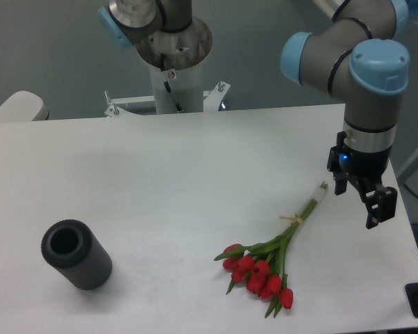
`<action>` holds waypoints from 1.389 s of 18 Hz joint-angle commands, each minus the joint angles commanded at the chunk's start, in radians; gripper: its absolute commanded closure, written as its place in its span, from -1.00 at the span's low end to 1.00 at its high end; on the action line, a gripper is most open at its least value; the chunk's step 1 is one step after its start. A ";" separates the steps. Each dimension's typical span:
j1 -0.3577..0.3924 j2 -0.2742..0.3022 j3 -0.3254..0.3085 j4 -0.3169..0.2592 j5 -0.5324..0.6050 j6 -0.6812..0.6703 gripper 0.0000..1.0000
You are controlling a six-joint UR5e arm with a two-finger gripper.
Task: Pick up the flowers from the table
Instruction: 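Move the open gripper over the tulip stems and lower it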
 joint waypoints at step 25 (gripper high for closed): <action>-0.104 -0.132 -0.172 0.095 0.072 -0.663 -1.00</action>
